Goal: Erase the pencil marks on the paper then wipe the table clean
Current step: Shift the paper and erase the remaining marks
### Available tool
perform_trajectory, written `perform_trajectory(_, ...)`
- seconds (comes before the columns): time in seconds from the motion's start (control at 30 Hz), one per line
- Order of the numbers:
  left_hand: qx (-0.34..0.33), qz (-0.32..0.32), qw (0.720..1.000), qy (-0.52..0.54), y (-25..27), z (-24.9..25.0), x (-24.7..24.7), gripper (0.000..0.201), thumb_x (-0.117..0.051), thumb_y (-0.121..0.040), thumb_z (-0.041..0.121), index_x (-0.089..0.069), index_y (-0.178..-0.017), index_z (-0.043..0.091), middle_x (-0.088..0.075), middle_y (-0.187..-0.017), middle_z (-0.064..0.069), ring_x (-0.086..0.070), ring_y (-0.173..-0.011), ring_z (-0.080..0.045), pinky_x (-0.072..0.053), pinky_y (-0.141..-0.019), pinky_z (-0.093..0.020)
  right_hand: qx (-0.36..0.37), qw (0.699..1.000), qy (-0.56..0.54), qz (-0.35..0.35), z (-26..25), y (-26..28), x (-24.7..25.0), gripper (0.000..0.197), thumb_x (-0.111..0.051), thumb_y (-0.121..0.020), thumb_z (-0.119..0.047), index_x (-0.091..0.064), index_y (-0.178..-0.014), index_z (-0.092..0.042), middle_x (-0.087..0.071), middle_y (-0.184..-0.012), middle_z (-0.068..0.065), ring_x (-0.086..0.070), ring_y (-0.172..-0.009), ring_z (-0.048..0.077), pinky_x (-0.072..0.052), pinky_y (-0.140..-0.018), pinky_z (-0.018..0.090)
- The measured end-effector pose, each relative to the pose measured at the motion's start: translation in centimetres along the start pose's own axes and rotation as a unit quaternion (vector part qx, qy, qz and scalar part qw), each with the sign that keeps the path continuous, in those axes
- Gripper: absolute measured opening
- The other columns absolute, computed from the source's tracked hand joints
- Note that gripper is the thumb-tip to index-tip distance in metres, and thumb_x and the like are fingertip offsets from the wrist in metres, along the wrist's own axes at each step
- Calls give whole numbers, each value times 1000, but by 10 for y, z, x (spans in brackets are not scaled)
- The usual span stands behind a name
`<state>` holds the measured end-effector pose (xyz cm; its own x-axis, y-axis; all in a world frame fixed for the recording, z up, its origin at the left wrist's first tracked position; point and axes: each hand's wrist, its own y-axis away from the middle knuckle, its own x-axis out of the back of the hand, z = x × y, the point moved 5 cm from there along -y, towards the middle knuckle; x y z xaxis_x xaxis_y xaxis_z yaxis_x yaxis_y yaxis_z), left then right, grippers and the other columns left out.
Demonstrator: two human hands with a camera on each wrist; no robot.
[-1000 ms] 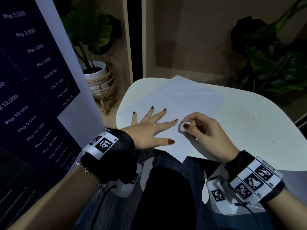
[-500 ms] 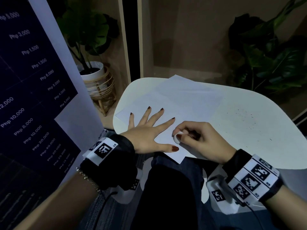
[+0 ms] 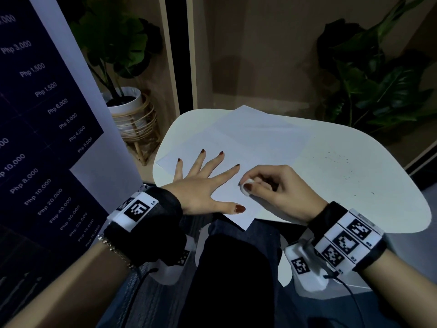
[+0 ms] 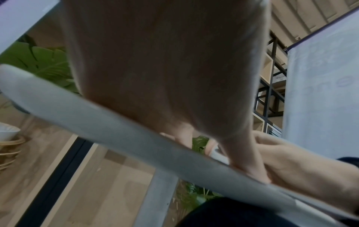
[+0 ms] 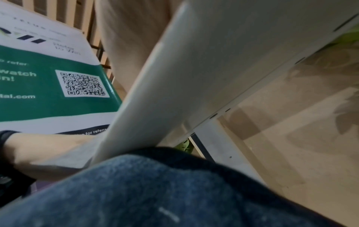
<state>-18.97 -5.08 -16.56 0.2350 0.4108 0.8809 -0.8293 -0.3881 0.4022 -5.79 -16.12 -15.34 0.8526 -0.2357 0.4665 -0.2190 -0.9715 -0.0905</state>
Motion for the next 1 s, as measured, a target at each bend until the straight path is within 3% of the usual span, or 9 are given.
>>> perform_trajectory(0.07,-1,1,1000,-4,0,0,0,95,-34,-69,86,14,-146,58,33,-156,17,40,-140,-16,21,-111,-60,-9,999,-13,-37,0,2,0,11,-64,-94,-7,-74,-92,-11,-49,-63,10,-40,-63,15,-40,-67,20)
perform_trajectory(0.17,-3,0,1000,-6,0,0,0,95,-35,-70,86,15,-146,58,34,-155,17,40,-139,-16,21,-111,-61,-5,999,-24,23,1,-1,1,11,-64,-95,-10,-74,-90,-11,-49,-61,-4,-41,-61,11,-40,-65,19)
perform_trajectory(0.37,-7,-1,1000,-6,0,-1,-1,93,-39,-74,84,14,-146,58,34,-155,18,41,-139,-15,23,-111,-59,-24,995,-78,-63,7,2,-1,14,-61,-94,-1,-73,-91,-4,-54,-65,9,-38,-66,24,-44,-72,25)
perform_trajectory(0.5,-8,-2,1000,-11,0,-1,0,93,-38,-75,84,15,-147,56,35,-155,17,40,-140,-17,21,-111,-60,4,998,-56,34,8,-3,0,12,-63,-96,-14,-72,-89,-12,-52,-67,13,-41,-65,30,-44,-72,33)
perform_trajectory(0.57,-7,-1,1000,-10,1,0,-1,93,-38,-75,83,14,-147,56,34,-155,17,40,-140,-17,22,-111,-60,12,998,-52,18,10,-4,-1,13,-63,-95,-20,-73,-90,-12,-58,-74,22,-46,-68,35,-46,-74,37)
perform_trajectory(0.67,-9,-1,1000,-8,1,0,-2,92,-40,-76,83,13,-147,57,34,-155,17,40,-140,-16,22,-111,-60,0,994,-99,-48,9,0,-6,13,-65,-94,-16,-74,-95,-6,-60,-67,8,-42,-68,29,-48,-76,34)
perform_trajectory(0.8,-9,-5,1000,-7,1,0,-1,94,-37,-73,85,15,-146,57,35,-155,17,41,-139,-16,21,-111,-60,14,999,-18,32,8,-2,-3,13,-63,-97,-20,-72,-90,-14,-56,-67,11,-43,-65,29,-43,-70,36)
perform_trajectory(0.93,-9,-4,1000,-14,2,0,-1,103,-36,-71,86,21,-148,49,37,-154,16,41,-138,-15,22,-112,-59,-15,967,-244,70,3,1,3,17,-53,-99,0,-66,-109,5,-56,-78,23,-59,-70,23,-50,-72,27)
perform_trajectory(1.0,-6,-5,1000,-16,4,-1,-1,114,-41,-71,86,26,-150,37,38,-153,16,42,-138,-12,22,-113,-57,-15,970,-238,52,-3,5,1,19,-49,-99,5,-67,-104,5,-61,-77,20,-60,-68,24,-51,-65,27)
